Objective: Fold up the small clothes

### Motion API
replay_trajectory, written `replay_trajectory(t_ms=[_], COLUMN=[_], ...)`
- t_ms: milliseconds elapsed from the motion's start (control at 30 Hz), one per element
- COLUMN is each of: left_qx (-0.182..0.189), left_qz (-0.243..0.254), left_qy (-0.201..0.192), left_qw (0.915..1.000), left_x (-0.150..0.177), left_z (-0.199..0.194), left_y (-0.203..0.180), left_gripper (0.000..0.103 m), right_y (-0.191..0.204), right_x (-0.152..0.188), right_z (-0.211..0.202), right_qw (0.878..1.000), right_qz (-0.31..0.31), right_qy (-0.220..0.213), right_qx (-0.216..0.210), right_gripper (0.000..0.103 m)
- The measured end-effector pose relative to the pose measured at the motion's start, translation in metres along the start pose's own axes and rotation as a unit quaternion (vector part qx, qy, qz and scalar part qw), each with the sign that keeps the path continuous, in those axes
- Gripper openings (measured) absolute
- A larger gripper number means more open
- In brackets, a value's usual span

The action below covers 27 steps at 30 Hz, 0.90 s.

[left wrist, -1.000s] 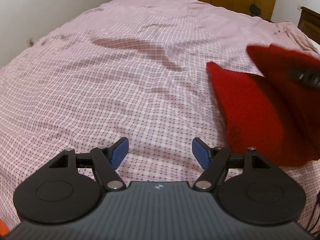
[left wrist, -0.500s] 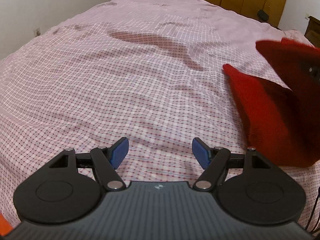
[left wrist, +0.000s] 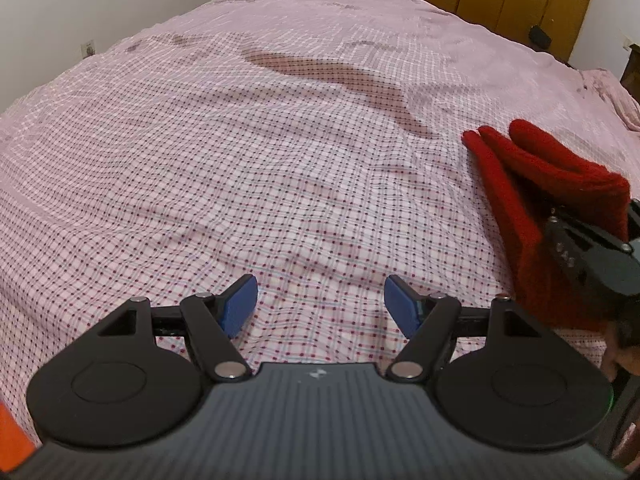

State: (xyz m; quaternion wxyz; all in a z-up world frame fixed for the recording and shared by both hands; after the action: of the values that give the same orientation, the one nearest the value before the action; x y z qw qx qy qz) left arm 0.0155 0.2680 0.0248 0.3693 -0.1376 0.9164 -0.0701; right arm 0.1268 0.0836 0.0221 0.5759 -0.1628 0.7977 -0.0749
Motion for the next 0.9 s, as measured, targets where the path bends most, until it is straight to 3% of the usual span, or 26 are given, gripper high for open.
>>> replay_trajectory(t_ms=[167, 567, 700, 900], left_qx=[0.002, 0.033, 0.061, 0.108], left_qz=[-0.005, 0.014, 0.019, 0.007], left_qy=[-0.004, -0.028, -0.032, -0.033], left_qw=[1.0, 0.999, 0.9975, 0.9936], left_x=[0.001, -0.012, -0.023, -0.048], left_z=[-0.003, -0.02, -0.023, -0.021], left_y=[0.0, -0.027, -0.046, -0.083], left_gripper=[0.076, 0.076, 0.076, 0.076], right_y=[-0.006, -0.067, -0.101, -0.153], right_x=[-0.002, -0.011, -0.007, 0.013], right_z=[-0.03, -0.083, -0.082, -0.064], right_qw=[0.999, 0.985, 0.977, 0.961], right_qz=[0.018, 0.129, 0.184, 0.27], right_qy=[0.0, 0.01, 0.022, 0.049], right_qx=[-0.037, -0.114, -0.102, -0.04], right_gripper=[0.061, 0.062, 0.062, 0.062])
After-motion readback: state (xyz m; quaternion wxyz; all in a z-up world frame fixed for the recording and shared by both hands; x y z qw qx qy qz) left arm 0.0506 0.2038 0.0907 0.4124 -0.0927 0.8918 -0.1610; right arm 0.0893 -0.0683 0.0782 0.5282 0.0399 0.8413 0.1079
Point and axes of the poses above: each gripper's, at about its wrist camera, not at the fingertips, and z roughly the way its jaws point, y to its left, x to its underside, the point moved 5 cm from there along z, roughly the way its jaws point, and after that the axes turned 13 degrees about x, right-handed, at the moved point
